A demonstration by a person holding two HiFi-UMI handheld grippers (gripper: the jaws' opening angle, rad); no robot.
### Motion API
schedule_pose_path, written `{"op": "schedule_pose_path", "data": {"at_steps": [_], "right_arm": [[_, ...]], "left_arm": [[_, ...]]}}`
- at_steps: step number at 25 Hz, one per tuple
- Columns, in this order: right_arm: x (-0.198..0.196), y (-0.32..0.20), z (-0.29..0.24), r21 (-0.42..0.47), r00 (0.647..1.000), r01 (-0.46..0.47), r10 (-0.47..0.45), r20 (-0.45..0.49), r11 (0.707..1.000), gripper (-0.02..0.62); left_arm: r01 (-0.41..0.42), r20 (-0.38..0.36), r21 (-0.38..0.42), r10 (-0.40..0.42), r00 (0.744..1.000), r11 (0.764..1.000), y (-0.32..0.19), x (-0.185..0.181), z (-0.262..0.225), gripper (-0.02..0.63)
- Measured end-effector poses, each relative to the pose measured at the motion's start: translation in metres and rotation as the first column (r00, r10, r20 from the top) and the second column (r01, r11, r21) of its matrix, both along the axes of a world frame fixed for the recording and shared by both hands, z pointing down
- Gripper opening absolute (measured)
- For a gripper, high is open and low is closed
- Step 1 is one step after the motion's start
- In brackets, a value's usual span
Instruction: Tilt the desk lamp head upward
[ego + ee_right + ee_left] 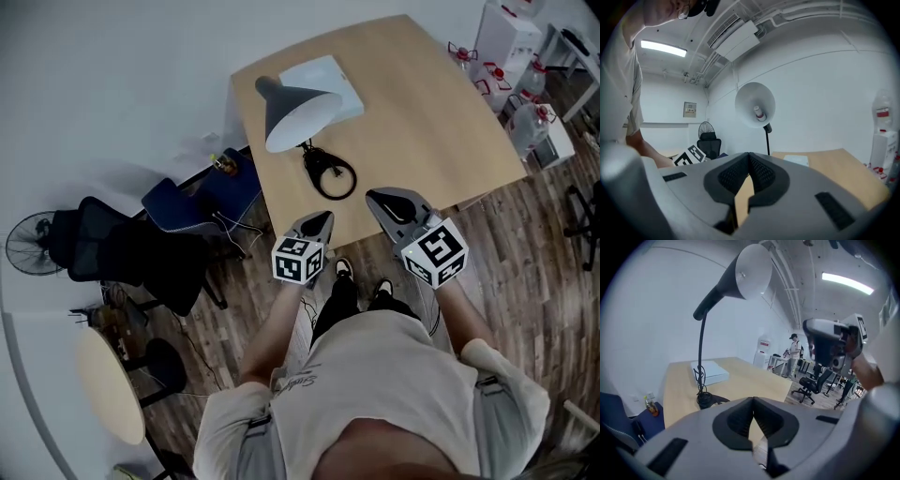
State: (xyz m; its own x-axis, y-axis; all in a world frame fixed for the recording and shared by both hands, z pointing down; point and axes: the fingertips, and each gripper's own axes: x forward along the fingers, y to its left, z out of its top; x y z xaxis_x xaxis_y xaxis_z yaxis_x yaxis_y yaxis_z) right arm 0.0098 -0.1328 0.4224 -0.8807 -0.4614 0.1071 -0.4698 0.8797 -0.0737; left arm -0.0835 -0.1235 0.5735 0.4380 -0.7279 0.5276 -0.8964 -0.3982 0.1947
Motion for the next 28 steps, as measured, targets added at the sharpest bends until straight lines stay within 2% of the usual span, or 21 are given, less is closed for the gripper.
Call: {"op": "schedule_pose_path", "data": {"at_steps": [6, 11, 17, 23, 28], "right_arm": [[-0.006, 0.009, 0.027, -0.049, 1.0, -0.005, 0.005, -0.016, 0.999, -0.005], [-0.004, 0.024, 0.032, -0.065, 0.998, -0.063, 0.061, -0.032, 0.996, -0.005], [-0.007, 0.03, 0.031, -0.042, 0.995, -0.097, 0.095, -0.034, 0.994, -0.005], [-0.009, 0.033, 0.017, -0.016, 0.994, -0.11, 0.109, -0.011, 0.994, -0.005], [-0.017, 0.03, 0.002, 0.01, 0.992, -0.127, 0.126, 0.013, 0.992, -0.005]], "left_arm": [[0.028, -0.067, 0.061, -0.024, 0.997, 0.998, 0.016, -0.007, -0.04, 0.015], [0.051, -0.095, 0.11, -0.041, 0.995, 0.993, 0.026, -0.017, -0.061, 0.015], [0.027, -0.118, 0.23, 0.001, 0.993, 0.973, 0.025, -0.018, -0.111, 0.015], [-0.014, -0.084, 0.303, 0.041, 0.996, 0.953, 0.032, -0.015, -0.142, 0.015], [-0.027, -0.058, 0.323, 0.048, 0.997, 0.946, 0.029, -0.018, -0.148, 0.015]]}}
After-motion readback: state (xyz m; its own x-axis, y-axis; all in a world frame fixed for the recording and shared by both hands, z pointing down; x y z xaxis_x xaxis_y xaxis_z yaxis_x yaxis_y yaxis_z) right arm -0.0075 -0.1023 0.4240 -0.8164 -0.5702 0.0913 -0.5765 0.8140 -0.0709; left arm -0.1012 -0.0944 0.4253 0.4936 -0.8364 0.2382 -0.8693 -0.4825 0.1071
